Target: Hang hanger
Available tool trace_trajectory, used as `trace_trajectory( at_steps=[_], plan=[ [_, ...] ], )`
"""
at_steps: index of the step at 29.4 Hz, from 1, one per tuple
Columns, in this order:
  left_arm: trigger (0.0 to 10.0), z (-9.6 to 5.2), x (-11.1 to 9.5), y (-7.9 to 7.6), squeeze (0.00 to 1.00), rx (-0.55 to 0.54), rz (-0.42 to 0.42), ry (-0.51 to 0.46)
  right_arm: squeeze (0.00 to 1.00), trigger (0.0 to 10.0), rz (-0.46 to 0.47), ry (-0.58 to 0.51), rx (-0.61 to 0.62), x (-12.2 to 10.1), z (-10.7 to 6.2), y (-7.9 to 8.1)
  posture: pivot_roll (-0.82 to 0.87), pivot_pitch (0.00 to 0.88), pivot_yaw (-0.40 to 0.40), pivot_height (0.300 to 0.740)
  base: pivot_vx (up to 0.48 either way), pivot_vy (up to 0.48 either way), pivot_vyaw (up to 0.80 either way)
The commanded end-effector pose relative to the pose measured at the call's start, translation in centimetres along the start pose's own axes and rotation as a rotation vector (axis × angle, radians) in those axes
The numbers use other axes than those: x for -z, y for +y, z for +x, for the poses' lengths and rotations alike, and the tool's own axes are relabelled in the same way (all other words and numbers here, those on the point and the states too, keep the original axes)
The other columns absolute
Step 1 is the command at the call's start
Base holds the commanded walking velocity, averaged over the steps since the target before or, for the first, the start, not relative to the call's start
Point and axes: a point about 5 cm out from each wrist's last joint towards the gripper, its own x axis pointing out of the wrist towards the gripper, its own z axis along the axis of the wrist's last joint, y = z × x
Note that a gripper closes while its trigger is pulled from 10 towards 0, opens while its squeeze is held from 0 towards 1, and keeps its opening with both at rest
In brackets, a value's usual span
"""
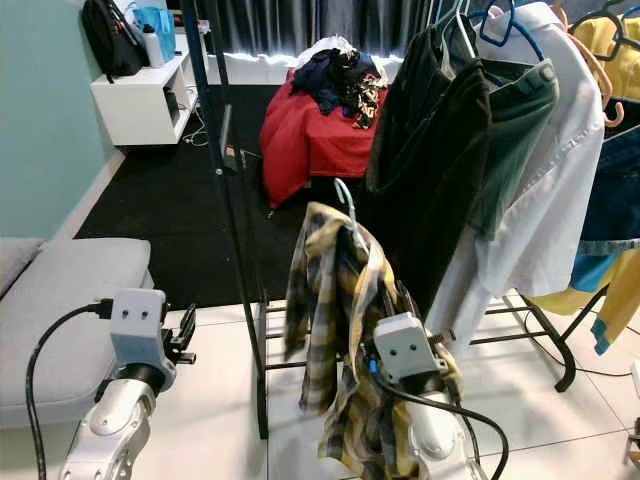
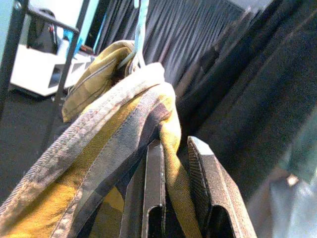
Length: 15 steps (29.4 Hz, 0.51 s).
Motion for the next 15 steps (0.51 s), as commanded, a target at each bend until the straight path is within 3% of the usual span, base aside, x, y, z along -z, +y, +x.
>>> trace_trajectory(
  at_steps=[1,8,15],
  plan=[
    [10.0,0.03,0.24,-0.18,0.0,-0.007,0.007,0.004,0.0,10.0,0.018,-0.106,0.005,-1.56,0.61,-0.19,0.03,0.17,-0.035,0.74,0.0,0.0,0.0],
    [10.0,0.24,0.0,-0.43,0.0,0.002,-0.006,0.007,0.0,10.0,0.047,-0.151,-0.016,-2.19,1.03,-0.13,0.03,0.172,-0.036,0.74,0.0,0.0,0.0],
    [10.0,0.6,-0.32,-0.65,0.0,0.021,0.016,0.003,0.0,10.0,0.086,-0.111,0.035,-1.63,1.1,-0.64,0.03,0.174,-0.04,0.74,0.0,0.0,0.0]
  ],
)
